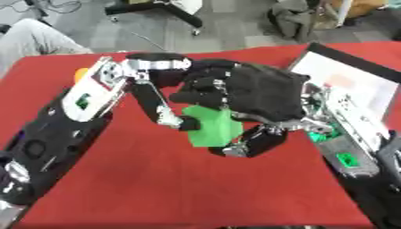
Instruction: Pick up the objects with one hand, pass them to the other hand, and then place them into the box on the other side of the table.
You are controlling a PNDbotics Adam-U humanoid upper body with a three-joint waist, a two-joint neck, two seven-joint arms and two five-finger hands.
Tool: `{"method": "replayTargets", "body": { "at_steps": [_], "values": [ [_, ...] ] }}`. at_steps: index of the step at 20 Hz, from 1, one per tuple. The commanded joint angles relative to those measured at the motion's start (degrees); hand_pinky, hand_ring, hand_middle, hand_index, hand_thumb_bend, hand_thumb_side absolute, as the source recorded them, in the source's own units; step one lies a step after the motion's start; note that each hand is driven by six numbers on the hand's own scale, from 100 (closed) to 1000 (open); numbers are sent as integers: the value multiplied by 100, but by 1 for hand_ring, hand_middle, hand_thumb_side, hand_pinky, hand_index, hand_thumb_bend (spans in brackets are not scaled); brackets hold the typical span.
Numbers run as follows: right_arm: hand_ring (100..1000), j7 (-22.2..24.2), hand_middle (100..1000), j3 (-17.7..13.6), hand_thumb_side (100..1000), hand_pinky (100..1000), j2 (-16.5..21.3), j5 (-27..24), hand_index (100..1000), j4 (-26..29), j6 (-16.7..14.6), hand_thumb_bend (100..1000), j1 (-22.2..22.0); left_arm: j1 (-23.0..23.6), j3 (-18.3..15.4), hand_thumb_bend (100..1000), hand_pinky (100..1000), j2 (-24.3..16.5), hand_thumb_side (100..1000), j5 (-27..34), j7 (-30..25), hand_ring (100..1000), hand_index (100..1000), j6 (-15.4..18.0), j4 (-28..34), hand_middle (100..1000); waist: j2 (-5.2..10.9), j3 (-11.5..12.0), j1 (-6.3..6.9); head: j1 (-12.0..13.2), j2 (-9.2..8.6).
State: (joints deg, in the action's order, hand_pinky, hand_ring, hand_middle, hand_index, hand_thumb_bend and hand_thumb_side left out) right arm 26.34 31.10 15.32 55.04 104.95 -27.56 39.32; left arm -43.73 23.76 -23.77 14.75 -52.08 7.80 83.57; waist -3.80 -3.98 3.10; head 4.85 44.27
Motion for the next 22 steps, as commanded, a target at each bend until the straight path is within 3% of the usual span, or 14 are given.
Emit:
{"method": "replayTargets", "body": {
  "at_steps": [1,7,9,11,13,19,22],
  "values": [
    [850,-203,775,-115,207,944,221,204,978,-75,60,351,-31,-119,-126,100,693,-207,161,170,11,463,661,-5,198,454,89,-9,-2,20,-15],
    [801,-742,689,-143,110,924,231,550,942,-224,121,282,-106,-82,-169,100,694,-272,163,323,11,462,660,-91,290,453,91,-3,4,-10,-15],
    [762,-1002,593,-160,100,907,234,671,901,-249,192,218,-123,-67,-191,100,694,-288,163,371,11,463,660,-117,318,453,91,1,4,-24,-15],
    [705,-1340,469,-180,100,877,229,780,838,-272,294,100,-139,-51,-213,100,695,-291,167,417,11,463,660,-146,344,454,91,6,4,-35,-15],
    [672,-1694,388,-182,100,860,218,818,795,-327,395,100,-151,-39,-229,100,696,-292,173,453,11,465,663,-176,366,456,90,11,3,-53,-15],
    [659,-2262,336,-116,187,845,174,837,574,-498,428,100,-145,1,-306,100,708,-230,274,542,11,485,686,-250,357,477,87,24,-2,-102,-15],
    [660,-2353,337,-78,220,844,144,845,506,-552,375,100,-139,15,-368,195,714,-166,377,542,11,499,701,-275,316,494,86,26,-4,-119,-15]
  ]
}}
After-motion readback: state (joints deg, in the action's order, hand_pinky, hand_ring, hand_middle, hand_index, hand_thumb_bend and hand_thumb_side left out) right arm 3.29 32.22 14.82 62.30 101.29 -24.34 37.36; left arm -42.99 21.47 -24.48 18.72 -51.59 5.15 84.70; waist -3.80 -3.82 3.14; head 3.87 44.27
